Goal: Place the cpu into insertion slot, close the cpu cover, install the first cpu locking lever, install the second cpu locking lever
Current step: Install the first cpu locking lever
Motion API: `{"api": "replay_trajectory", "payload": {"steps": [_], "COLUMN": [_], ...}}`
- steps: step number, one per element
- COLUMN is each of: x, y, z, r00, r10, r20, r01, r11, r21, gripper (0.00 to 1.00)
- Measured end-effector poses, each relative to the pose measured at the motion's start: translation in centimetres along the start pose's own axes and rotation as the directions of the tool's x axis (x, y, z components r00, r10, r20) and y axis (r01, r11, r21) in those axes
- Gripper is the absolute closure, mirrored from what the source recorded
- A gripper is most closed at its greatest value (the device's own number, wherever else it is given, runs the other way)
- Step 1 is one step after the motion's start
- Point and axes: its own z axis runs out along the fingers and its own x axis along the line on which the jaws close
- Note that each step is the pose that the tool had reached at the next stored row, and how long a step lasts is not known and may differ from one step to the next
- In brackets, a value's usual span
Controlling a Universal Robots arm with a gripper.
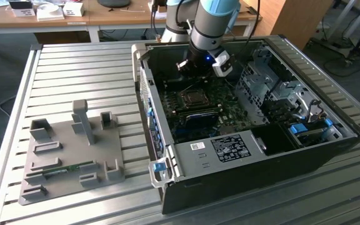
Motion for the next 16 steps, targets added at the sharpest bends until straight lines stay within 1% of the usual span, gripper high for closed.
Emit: {"api": "replay_trajectory", "payload": {"steps": [16], "x": [-0.05], "y": [0.22], "z": [-0.82], "r00": [1.0000], "r10": [0.000], "r20": [0.0000], "r01": [0.000], "r11": [1.0000], "r21": [0.0000], "gripper": [0.89]}}
